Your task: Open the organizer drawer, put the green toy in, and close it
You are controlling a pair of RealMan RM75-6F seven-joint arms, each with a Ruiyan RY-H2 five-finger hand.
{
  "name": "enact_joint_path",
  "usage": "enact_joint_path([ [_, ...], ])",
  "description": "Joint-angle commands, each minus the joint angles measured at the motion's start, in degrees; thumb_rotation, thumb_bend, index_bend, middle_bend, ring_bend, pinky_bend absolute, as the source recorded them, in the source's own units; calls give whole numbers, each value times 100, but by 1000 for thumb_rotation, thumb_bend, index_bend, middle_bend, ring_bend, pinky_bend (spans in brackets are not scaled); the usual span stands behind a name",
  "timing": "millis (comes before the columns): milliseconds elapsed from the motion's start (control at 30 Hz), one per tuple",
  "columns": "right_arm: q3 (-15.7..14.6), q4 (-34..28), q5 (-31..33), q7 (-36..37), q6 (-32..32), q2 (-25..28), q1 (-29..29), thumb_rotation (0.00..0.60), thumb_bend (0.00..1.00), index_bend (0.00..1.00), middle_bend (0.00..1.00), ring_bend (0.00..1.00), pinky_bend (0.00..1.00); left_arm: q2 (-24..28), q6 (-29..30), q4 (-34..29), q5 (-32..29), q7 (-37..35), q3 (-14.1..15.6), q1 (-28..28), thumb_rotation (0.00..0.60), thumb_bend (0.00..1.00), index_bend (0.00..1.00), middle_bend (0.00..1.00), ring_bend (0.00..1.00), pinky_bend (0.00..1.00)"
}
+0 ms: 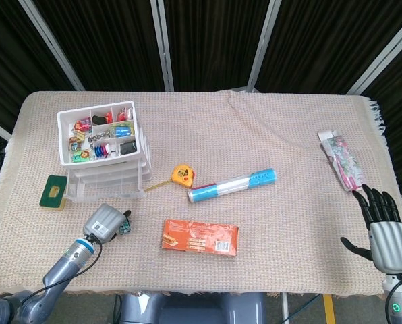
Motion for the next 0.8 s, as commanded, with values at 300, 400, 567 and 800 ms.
enact_joint_path([
  [300,-16,-4,-25,-21,-4,-5,-1,600,5,93,0,0,19,33,226,-68,295,-418,118,29,600,326,534,864,847,693],
  [400,-15,-9,-28,-32,1,-9,-2,600,5,93,0,0,19,87,304,-113,458,-508,187,39,600,326,550,864,847,693],
  [567,-12,-24,-42,-40,31,-2,-13,600,5,93,0,0,19,151,399,-193,616,-667,249,55,600,327,568,865,848,693],
  [800,17,-17,-1,22,55,27,-27,600,5,93,0,0,19,467,746,-518,1176,-978,480,159,600,331,569,865,848,693],
])
